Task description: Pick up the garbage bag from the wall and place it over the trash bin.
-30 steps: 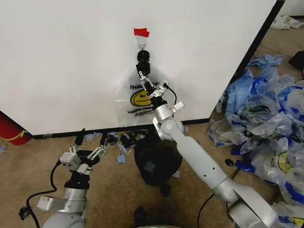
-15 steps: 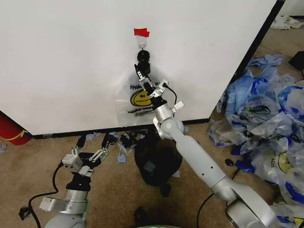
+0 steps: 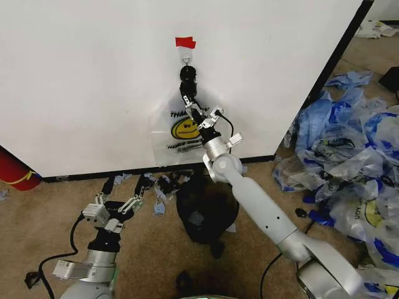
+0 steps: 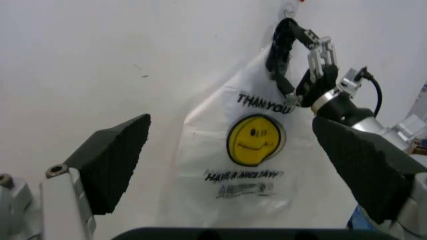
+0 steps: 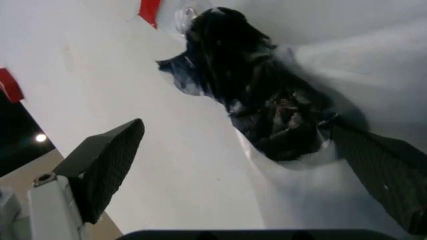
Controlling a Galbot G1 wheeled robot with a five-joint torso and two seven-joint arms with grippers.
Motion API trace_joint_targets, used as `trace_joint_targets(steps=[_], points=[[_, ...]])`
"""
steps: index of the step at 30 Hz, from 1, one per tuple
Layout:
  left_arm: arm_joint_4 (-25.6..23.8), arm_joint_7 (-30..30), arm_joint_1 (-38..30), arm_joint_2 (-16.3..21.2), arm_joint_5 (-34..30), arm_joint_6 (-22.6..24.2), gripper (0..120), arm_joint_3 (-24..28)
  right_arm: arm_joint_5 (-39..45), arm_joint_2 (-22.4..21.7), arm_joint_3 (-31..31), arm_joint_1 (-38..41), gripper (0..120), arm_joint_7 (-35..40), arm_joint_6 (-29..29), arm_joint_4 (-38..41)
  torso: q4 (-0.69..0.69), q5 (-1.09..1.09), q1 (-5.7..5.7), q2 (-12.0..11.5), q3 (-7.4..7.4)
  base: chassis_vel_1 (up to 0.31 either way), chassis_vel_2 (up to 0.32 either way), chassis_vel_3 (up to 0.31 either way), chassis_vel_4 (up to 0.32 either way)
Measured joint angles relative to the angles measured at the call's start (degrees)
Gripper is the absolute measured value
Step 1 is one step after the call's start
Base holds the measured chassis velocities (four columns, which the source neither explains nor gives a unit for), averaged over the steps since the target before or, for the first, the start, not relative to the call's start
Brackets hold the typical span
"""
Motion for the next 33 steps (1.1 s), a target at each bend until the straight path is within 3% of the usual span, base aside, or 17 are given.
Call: trace_joint_targets(steps=[11,16,18,22,33], points=[[0.4,0.0,0.4,-0.7,0.7,0.0,96,0.4,-0.1,-0.4,-0.3,0.0,100,-0.5,0.2,1.1,-0.01,0.01,0.00,0.0,0.00,0.000,0.000,0.000,0.000],[1.0,0.1,0.5,-1.0,1.2,-0.1,96,0.9,-0.2,-1.1,-0.2,-1.2,82,-0.9,0.6,2.0,-0.01,0.01,0.00,0.0,0.00,0.000,0.000,0.000,0.000],[1.0,0.1,0.5,-1.0,1.3,-0.1,96,0.9,-0.2,-1.2,-0.2,-1.4,80,-0.9,0.7,2.2,-0.01,0.01,0.00,0.0,0.00,0.000,0.000,0.000,0.000],[1.0,0.2,0.8,-1.0,1.4,-0.1,96,1.0,-0.4,-1.5,0.1,-1.6,60,-1.0,1.0,2.2,-0.01,0.01,0.00,0.0,0.00,0.000,0.000,0.000,0.000],[0.5,1.0,1.8,-0.9,1.7,-0.6,96,1.0,-0.5,-0.6,0.8,-0.7,23,-0.7,1.3,0.9,0.00,0.01,0.00,0.0,0.00,0.000,0.000,0.000,0.000]])
